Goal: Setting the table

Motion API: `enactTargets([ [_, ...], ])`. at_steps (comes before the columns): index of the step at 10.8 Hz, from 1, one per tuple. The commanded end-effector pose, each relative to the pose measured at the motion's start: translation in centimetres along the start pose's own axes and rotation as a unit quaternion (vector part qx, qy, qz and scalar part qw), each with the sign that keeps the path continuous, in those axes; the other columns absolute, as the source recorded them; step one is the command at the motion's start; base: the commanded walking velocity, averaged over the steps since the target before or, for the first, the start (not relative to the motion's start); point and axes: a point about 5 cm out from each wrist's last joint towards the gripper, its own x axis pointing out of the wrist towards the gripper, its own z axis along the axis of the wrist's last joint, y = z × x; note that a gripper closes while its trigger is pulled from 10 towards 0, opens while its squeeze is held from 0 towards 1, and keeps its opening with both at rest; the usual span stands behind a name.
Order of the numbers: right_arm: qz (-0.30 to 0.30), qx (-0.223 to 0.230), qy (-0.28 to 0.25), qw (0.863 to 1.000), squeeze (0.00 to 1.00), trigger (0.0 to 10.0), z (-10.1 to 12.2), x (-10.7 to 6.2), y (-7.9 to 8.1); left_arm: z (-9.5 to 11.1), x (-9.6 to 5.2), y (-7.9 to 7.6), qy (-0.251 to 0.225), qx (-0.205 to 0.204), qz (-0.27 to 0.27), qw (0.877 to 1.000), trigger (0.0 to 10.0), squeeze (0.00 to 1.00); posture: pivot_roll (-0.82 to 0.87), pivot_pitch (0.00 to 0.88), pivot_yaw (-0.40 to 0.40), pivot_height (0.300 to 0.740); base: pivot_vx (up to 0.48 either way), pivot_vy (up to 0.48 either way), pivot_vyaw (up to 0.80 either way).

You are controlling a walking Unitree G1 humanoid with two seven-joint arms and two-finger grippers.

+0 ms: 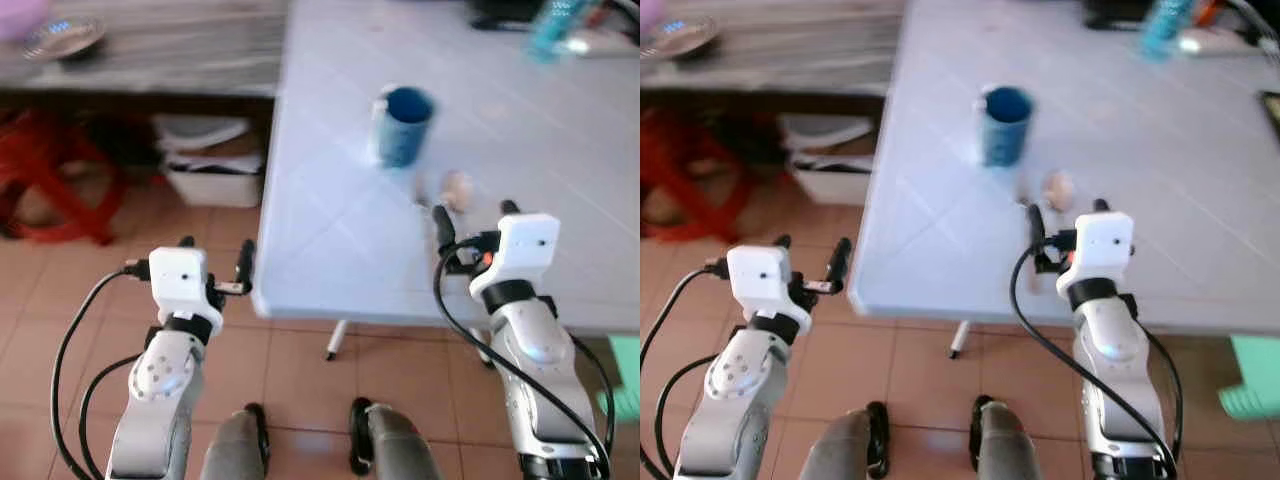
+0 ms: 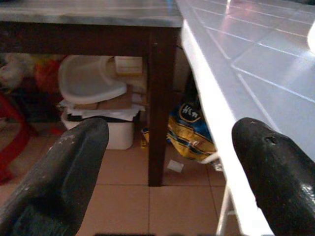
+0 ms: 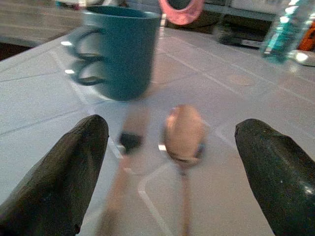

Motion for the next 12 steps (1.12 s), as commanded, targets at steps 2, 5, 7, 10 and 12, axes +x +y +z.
enactTargets([
  [2, 0.002, -0.002, 0.006, 1.000, 0.00, 10.0, -0.3, -0.1, -0.2, 0.1, -0.3, 0.1, 0.003, 0.004, 0.002, 1.000, 10.0, 0.00, -0.02, 0.246, 0.008, 0.740, 0.000, 0.000, 0.00],
  [5, 0.007, -0.003, 0.040, 0.999, 0.00, 10.0, -1.2, 0.2, -0.6, 0.1, -0.4, 0.2, 0.007, 0.005, -0.005, 1.000, 10.0, 0.00, -0.02, 0.256, 0.012, 0.740, 0.000, 0.000, 0.00],
  [7, 0.021, 0.007, 0.040, 0.999, 0.00, 10.0, -0.8, 1.0, -0.7, 0.1, -0.6, 0.3, 0.010, 0.007, -0.004, 1.000, 10.0, 0.00, -0.02, 0.265, 0.011, 0.740, 0.000, 0.000, 0.00],
  [10, 0.048, 0.037, 0.057, 0.997, 0.00, 10.0, -0.8, 1.0, 0.0, 0.1, -0.7, 0.4, 0.012, 0.008, -0.005, 1.000, 10.0, 0.00, -0.01, 0.272, 0.015, 0.740, 0.000, 0.000, 0.00],
  [12, 0.050, 0.047, 0.066, 0.995, 0.00, 10.0, -0.6, 0.5, 0.5, 0.1, -0.7, 0.4, 0.014, 0.008, -0.008, 1.000, 10.0, 0.00, -0.02, 0.274, 0.016, 0.740, 0.000, 0.000, 0.00],
])
